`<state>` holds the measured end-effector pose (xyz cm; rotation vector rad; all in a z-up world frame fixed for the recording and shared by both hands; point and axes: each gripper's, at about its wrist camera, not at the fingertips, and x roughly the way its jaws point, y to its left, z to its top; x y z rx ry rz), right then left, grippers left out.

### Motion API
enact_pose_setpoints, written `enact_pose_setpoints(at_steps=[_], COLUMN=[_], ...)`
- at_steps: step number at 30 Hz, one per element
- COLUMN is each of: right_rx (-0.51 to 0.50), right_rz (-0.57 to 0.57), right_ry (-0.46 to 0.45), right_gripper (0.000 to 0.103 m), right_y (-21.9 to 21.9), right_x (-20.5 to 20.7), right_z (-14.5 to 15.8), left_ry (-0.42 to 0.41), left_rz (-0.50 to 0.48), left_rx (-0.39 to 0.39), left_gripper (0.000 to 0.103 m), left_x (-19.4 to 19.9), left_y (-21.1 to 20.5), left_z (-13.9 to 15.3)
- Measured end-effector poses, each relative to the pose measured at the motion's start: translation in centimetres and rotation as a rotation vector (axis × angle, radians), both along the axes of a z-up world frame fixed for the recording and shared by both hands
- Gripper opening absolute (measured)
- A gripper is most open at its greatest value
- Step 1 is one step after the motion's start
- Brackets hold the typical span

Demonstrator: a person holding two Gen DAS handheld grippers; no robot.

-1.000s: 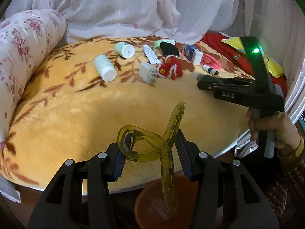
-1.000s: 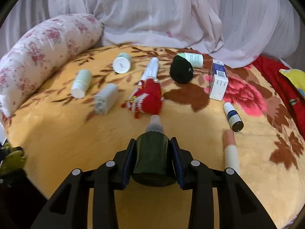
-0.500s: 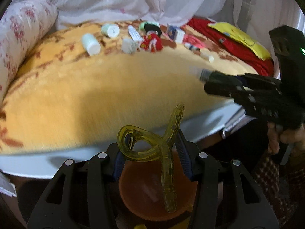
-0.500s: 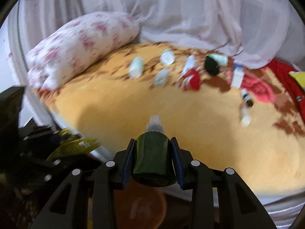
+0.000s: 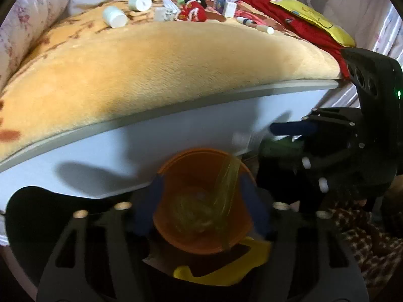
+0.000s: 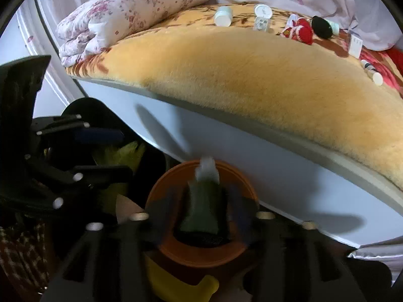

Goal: Collect trash
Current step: 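Drop the clip and bottle into the orange bin from both tools, then grasp the white plug adapter with the left tool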

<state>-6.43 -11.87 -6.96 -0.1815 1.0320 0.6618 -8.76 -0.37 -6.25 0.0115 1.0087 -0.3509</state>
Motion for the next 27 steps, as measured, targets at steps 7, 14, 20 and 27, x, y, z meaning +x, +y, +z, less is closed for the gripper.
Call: enact_pose_setpoints(at_steps=[7, 14, 20, 27], right_rx=[-0.038, -0.001, 0.033, 0.076], right_rz=[-0.045, -0.146, -0.219, -0.303], right_ry=[-0.12, -0.186, -0.273, -0.379], right_gripper=[0.087, 0.09, 0.093, 0.095], right_y=[-0.9, -3.7, -5.1, -6.8], right_x=[-0.1, 1.1, 2.9, 5.0], right_z=[1.1, 2.6, 4.7, 7.7], left_ry=[-0.056, -0.089, -0.17, -0.287], left_rz=[0.076, 0.105, 0.121, 0.139], left_rx=[0.014, 0.023, 0.018, 0.013], left_gripper=[0.089, 0.089, 0.089, 0.089], left_x=[0.2, 1.1, 3.7, 11.7], left_y=[1.3, 1.8, 1.5, -0.4], left_z=[1.0, 1.9, 4.4, 7.9])
